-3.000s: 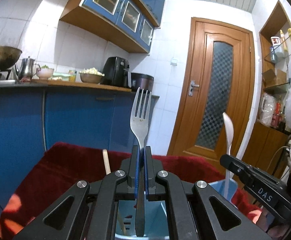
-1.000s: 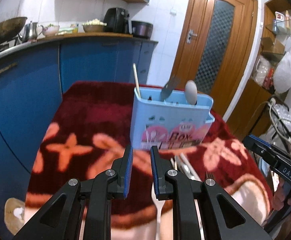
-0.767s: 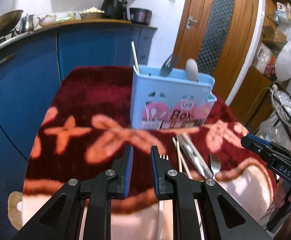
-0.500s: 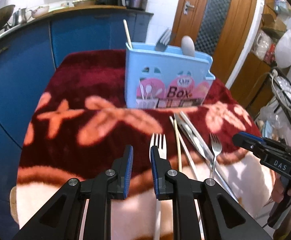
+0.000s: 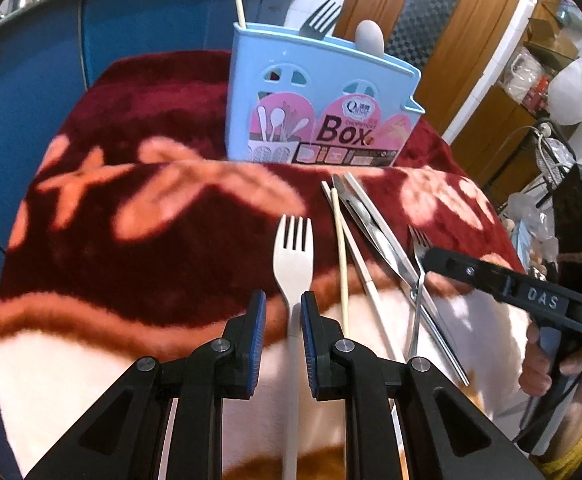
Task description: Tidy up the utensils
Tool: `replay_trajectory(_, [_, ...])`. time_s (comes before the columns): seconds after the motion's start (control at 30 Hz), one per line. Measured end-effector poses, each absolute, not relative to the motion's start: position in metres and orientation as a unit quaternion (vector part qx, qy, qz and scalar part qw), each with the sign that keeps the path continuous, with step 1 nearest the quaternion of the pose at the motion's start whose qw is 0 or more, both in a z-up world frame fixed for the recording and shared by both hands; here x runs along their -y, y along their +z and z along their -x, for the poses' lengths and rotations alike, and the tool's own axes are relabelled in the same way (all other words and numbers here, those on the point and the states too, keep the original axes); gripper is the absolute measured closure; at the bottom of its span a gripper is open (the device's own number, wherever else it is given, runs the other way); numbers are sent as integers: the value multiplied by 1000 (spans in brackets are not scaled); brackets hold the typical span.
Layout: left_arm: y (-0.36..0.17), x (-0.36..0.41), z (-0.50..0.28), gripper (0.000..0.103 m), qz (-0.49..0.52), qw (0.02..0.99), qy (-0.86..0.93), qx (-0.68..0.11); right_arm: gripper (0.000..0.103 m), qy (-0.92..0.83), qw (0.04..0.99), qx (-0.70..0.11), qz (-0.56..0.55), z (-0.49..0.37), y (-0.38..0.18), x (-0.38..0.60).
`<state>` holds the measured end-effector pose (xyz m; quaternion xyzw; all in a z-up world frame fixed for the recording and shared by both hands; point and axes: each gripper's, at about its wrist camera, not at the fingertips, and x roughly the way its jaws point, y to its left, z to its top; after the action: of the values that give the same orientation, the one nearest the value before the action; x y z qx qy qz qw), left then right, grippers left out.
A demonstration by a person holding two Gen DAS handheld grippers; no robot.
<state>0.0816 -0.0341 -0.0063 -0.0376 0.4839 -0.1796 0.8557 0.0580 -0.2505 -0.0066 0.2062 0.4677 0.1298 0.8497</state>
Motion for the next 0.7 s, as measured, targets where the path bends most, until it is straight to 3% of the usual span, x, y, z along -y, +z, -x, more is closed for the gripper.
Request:
replay_trajectory(0.1, [-9, 36, -83, 85, 38, 850, -184, -492, 69, 134, 846, -468, -219, -65, -9, 250])
replay_trajectory(0.23, [-12, 39, -88, 85, 39, 841, -191, -505, 86, 139, 849, -457, -226, -70, -9, 251])
replay_trajectory(0.43, [-16, 43, -98, 89, 38, 826, -200, -526, 95, 161, 855, -439, -225, -70, -6, 248])
replay_trajectory(0.7, [-18, 34, -95, 90, 66, 831, -204, -513, 96, 181, 880, -394, -194, -57, 13, 240])
